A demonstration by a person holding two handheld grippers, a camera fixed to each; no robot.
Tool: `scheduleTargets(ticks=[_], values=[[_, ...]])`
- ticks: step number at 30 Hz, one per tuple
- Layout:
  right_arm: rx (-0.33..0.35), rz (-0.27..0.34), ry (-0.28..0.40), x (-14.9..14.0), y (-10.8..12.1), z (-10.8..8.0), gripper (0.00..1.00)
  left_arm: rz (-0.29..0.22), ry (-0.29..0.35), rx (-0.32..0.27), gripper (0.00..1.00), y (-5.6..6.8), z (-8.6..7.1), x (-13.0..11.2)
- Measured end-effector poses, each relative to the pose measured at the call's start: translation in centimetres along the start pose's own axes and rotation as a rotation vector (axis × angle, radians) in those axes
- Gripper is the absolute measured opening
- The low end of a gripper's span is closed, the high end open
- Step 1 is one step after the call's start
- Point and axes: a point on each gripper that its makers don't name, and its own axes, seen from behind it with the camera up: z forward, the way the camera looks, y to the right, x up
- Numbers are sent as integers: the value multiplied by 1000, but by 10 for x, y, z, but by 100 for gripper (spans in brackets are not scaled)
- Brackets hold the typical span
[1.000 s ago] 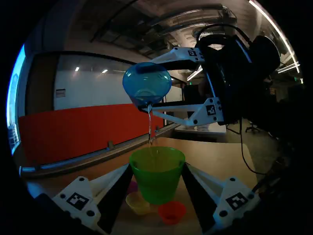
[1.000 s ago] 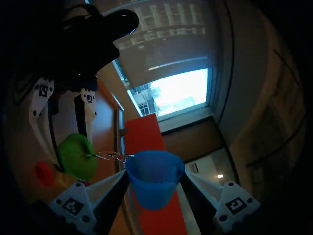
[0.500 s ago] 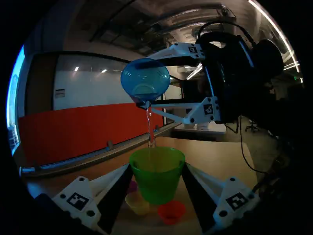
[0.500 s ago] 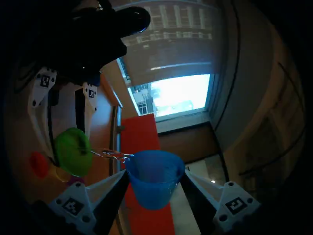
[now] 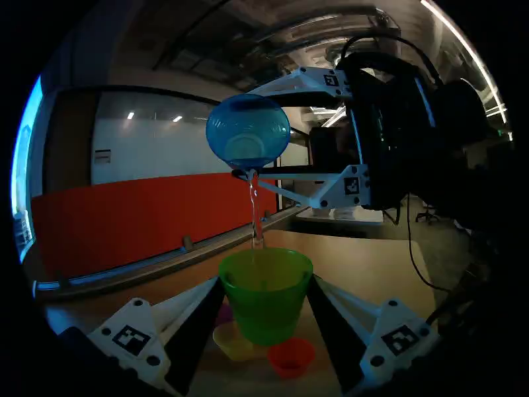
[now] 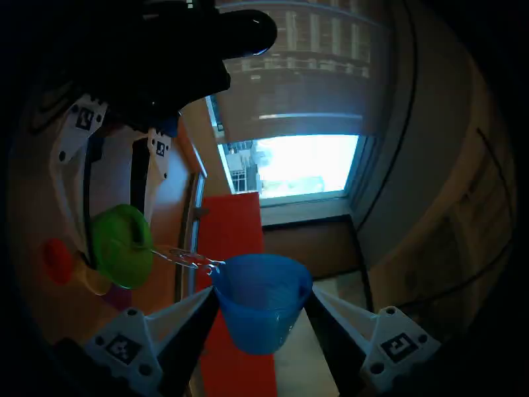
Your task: Pour water
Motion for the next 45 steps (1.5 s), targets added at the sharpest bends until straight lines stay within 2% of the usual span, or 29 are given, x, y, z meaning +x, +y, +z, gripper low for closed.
scheduleTargets(ticks=[11,23,38,45], values=[[-15,-53,4,1,6,1,89,3,1,1,84,1,2,0],[-19,-143,5,8,2,1,89,4,3,-1,85,2,3,1],[-16,-172,16,16,0,3,89,-2,6,-2,85,2,5,0],[-12,-124,23,15,-1,3,89,-1,8,2,85,0,3,1]])
